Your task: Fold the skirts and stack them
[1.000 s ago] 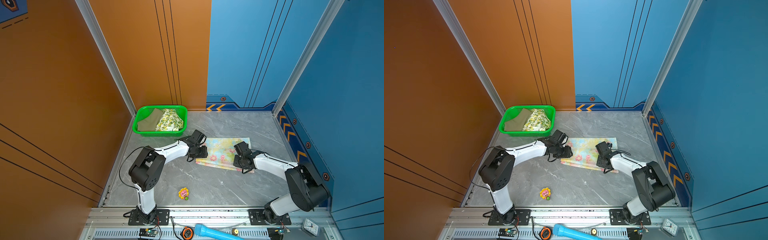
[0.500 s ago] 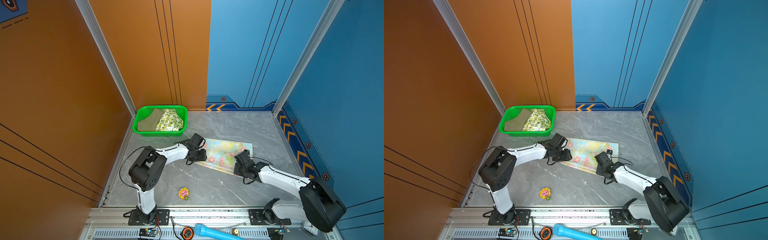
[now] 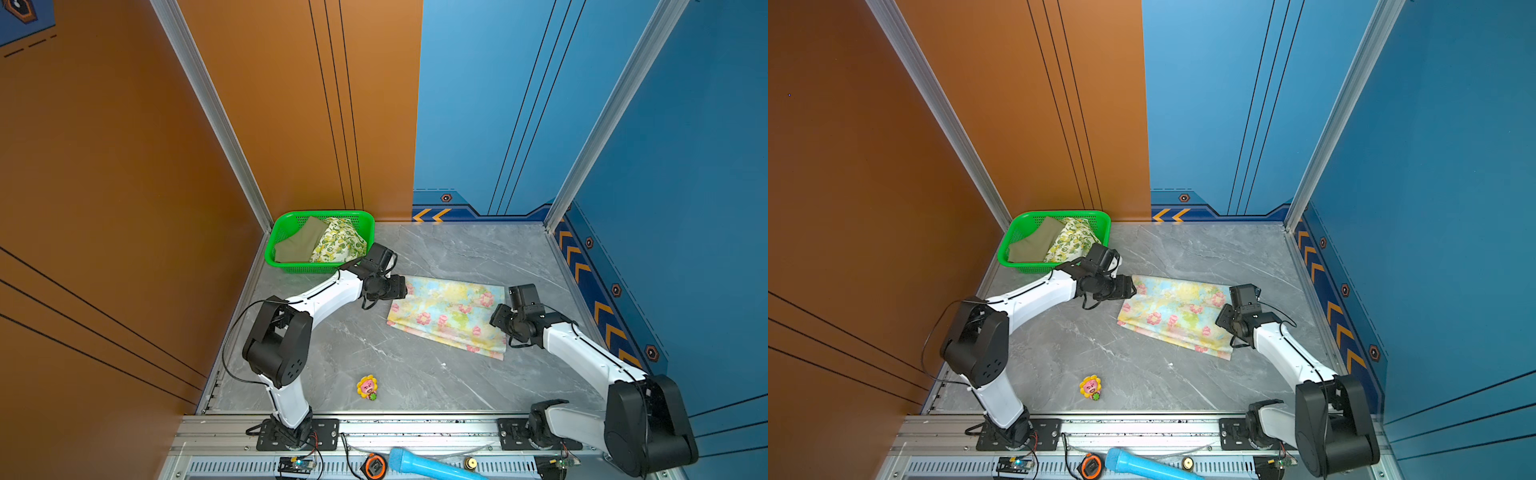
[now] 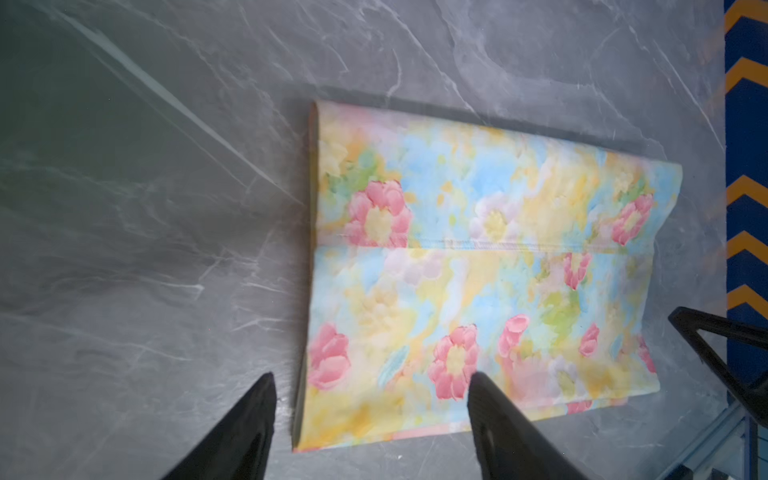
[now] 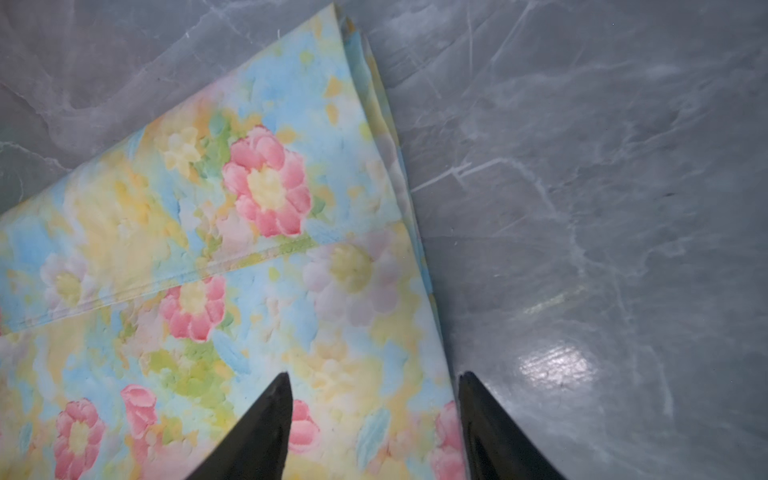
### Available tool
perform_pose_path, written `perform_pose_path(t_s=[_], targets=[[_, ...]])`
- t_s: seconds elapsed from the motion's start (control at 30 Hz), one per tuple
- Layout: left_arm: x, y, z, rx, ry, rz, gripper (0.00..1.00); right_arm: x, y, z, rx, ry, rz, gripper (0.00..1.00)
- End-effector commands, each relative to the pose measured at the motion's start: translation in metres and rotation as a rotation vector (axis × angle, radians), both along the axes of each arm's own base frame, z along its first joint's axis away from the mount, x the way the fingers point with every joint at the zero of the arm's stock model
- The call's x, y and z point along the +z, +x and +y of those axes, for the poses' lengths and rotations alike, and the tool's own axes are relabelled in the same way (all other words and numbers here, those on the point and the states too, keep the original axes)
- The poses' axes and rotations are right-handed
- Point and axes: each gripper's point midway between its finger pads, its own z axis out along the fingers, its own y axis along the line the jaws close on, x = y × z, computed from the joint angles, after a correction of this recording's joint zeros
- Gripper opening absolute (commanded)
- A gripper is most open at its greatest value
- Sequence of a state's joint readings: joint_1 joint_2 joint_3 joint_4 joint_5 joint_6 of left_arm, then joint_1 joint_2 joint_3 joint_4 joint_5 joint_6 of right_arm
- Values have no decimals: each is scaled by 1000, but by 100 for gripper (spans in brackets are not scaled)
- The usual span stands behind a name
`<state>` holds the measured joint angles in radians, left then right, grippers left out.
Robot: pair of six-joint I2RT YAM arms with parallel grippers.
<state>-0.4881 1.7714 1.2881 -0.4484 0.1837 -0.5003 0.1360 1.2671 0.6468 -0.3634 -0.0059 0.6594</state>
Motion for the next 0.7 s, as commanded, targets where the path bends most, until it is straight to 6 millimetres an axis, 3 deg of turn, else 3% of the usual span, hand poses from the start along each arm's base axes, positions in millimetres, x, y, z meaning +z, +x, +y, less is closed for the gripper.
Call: perform_pose_path(t_s=[0.0, 0.23, 0.67], targets=[[-21, -2, 19, -6, 83, 70, 77, -6, 2, -1, 37, 24, 54, 65], [-40, 8, 10, -27, 70, 119, 77, -24, 6, -8, 42, 32, 120, 62], [-63, 1, 3, -62, 80, 198, 78, -41, 13, 3, 79, 71, 130, 42]])
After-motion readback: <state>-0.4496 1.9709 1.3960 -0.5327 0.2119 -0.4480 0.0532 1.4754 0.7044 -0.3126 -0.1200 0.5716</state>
